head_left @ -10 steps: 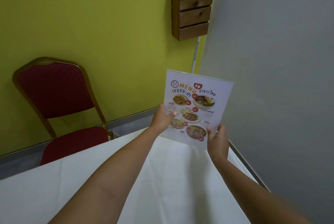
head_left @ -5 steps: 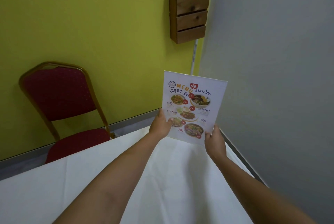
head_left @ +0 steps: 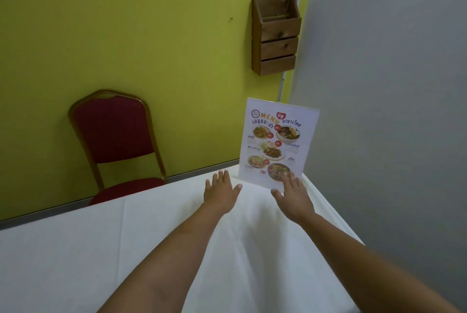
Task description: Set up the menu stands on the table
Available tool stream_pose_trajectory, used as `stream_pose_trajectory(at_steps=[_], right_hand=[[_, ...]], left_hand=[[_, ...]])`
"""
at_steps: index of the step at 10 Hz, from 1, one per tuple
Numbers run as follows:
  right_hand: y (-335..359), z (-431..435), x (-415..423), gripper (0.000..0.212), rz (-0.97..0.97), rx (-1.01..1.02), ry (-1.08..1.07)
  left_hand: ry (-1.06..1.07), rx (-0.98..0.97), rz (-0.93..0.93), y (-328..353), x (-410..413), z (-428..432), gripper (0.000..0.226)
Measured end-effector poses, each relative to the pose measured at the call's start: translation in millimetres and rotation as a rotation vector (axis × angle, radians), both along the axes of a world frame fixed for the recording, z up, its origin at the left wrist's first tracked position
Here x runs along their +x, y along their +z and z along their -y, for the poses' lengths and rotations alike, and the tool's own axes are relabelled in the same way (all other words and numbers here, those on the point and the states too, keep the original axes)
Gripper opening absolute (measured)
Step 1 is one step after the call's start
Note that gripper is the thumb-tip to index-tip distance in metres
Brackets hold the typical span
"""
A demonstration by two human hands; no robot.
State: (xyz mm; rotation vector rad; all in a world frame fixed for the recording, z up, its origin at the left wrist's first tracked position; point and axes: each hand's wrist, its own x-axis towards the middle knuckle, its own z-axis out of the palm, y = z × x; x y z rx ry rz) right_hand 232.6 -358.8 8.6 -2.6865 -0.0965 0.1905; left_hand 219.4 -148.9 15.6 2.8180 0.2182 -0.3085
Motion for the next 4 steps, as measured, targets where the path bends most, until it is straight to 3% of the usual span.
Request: stream_pose_trajectory(at_steps=[2, 4], right_hand=[[5.4, -41.4, -23.9, 0.067, -0.062, -0.216, 0.222], [6.5, -109.6, -57.9, 0.066, -0.084, -0.242, 0.367]], left_hand=[[0.055, 0.148, -0.038, -5.7, -53.7, -52.5, 0.073], [0.147, 0.199, -0.070, -6.5, -122.8, -114.6, 0.072]])
